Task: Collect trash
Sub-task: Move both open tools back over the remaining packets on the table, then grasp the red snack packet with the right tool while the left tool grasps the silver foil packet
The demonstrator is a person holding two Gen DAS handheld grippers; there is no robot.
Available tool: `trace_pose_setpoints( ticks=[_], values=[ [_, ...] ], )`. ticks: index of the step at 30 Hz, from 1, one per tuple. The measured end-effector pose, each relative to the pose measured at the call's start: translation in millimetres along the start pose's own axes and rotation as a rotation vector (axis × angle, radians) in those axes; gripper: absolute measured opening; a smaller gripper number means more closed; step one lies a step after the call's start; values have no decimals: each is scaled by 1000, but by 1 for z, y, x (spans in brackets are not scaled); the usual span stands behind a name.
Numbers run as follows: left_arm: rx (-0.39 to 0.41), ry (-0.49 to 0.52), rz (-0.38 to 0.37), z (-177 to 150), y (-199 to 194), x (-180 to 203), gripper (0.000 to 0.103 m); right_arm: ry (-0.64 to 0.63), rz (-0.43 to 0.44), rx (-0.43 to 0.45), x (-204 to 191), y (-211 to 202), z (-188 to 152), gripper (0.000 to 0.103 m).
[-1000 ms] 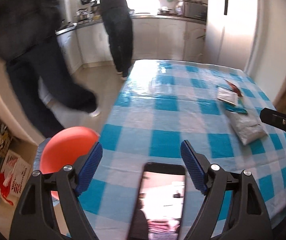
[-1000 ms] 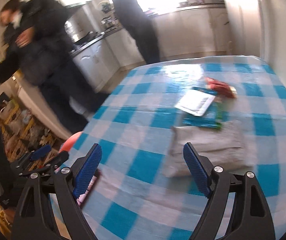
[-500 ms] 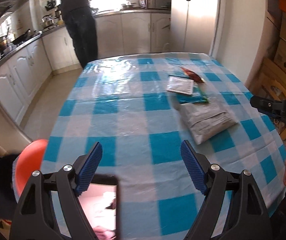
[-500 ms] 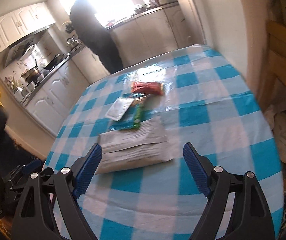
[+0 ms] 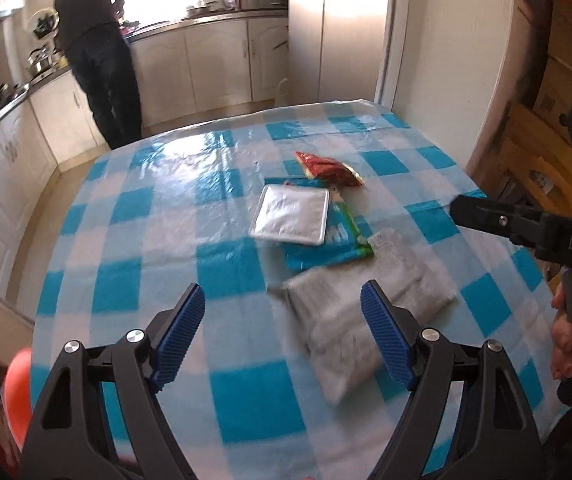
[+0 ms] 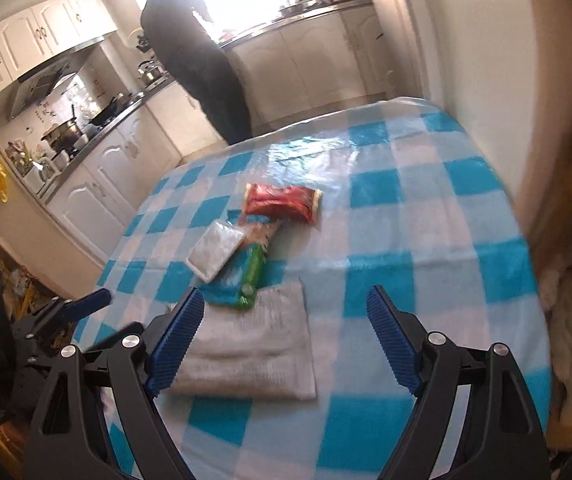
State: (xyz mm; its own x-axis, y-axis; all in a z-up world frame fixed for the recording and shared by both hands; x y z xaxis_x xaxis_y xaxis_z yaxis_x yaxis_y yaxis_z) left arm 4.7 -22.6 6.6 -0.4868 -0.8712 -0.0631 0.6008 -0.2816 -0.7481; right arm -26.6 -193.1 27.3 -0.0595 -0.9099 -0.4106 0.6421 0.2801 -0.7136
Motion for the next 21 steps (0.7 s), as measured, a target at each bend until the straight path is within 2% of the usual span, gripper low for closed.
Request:
trace_pose_setpoints(
  ticks=[3, 10, 14, 21],
  values=[
    [-8, 7, -6, 11, 15, 0, 81, -12, 4, -13, -2, 20, 19, 83],
    [-42, 3, -72, 32, 54, -3, 81, -46, 22, -49, -15, 66, 45, 83],
    [-42, 21, -115, 39, 67, 1, 81, -50, 13, -71, -15, 91, 54, 83],
    [-48, 45, -128, 47, 84, 3, 81, -84, -11, -90, -17, 119, 62, 83]
  ],
)
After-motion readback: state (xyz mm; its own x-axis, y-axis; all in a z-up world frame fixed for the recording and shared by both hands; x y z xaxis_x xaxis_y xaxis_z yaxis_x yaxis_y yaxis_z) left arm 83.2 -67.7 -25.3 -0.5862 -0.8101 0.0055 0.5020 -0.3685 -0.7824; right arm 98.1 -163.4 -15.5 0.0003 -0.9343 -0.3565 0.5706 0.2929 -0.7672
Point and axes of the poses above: each gripper's, at about its wrist camera, not at the fingertips, and y roughly the way its jaws point, x to its right, z to its top, the point moved 7 cm from there along y, roughly the way its jaws point, and after that the axes turned 4 degrees about y, right-handed, at the moved point
